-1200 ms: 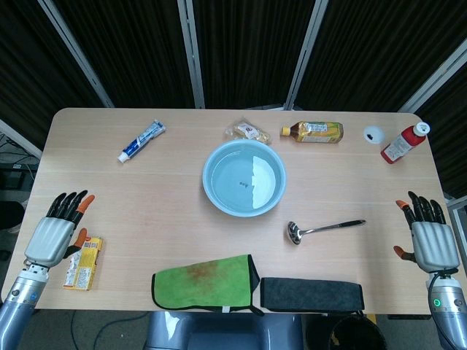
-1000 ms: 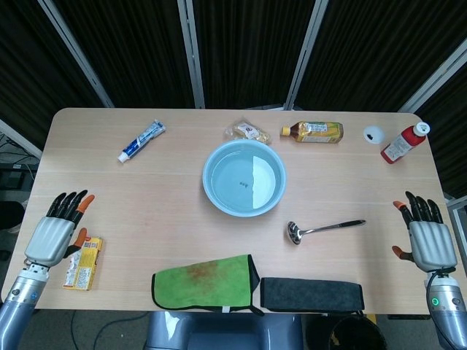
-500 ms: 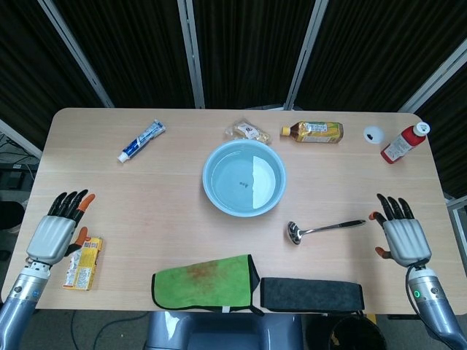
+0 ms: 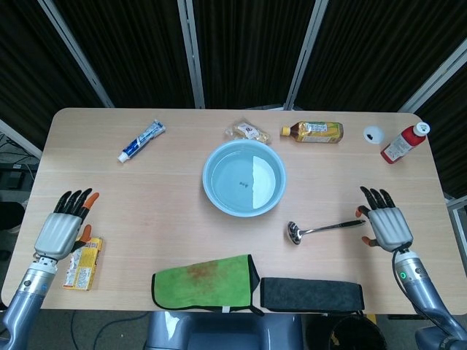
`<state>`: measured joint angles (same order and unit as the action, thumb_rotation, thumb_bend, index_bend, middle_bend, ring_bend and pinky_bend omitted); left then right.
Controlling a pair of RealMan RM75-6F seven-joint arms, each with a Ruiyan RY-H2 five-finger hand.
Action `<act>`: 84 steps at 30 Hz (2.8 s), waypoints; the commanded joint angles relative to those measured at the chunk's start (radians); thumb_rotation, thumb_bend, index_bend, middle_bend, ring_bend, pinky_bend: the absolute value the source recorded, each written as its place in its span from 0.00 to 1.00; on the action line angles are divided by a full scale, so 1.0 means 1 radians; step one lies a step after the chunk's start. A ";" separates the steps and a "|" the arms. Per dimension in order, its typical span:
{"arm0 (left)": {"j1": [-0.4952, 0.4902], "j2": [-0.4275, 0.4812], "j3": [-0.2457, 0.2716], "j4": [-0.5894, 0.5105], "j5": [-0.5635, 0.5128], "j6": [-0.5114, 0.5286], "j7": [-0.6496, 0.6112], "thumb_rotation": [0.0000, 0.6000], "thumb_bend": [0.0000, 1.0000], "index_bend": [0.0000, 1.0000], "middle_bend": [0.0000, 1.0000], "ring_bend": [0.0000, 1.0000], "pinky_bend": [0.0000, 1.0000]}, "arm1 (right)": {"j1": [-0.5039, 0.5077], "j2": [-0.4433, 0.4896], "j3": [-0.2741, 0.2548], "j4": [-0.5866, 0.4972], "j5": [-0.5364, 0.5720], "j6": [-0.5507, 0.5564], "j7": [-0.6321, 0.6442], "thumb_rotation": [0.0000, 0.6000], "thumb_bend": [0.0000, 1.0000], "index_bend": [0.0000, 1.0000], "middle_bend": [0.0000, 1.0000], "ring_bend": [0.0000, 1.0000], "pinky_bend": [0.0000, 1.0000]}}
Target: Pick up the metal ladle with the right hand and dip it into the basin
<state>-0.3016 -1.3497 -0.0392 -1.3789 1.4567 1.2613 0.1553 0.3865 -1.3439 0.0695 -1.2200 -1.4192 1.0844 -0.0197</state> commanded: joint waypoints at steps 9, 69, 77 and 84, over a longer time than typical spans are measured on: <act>-0.002 -0.006 0.009 0.009 0.034 0.023 -0.017 1.00 0.56 0.03 0.00 0.00 0.00 | 0.052 -0.098 -0.015 0.152 -0.015 -0.080 0.088 1.00 0.08 0.43 0.00 0.00 0.00; 0.006 -0.002 0.021 0.014 0.078 0.072 -0.043 1.00 0.56 0.03 0.00 0.00 0.00 | 0.130 -0.353 -0.103 0.634 -0.099 -0.238 0.450 1.00 0.26 0.48 0.00 0.00 0.00; 0.007 0.000 0.020 0.013 0.077 0.075 -0.046 1.00 0.56 0.03 0.00 0.00 0.00 | 0.132 -0.352 -0.099 0.635 -0.092 -0.249 0.443 1.00 0.39 0.53 0.00 0.00 0.00; 0.008 0.004 0.022 0.010 0.081 0.075 -0.053 1.00 0.56 0.03 0.00 0.00 0.00 | 0.128 -0.324 -0.102 0.614 -0.088 -0.263 0.425 1.00 0.46 0.57 0.00 0.00 0.00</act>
<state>-0.2942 -1.3455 -0.0169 -1.3686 1.5373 1.3364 0.1023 0.5155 -1.6719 -0.0318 -0.6020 -1.5075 0.8232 0.4095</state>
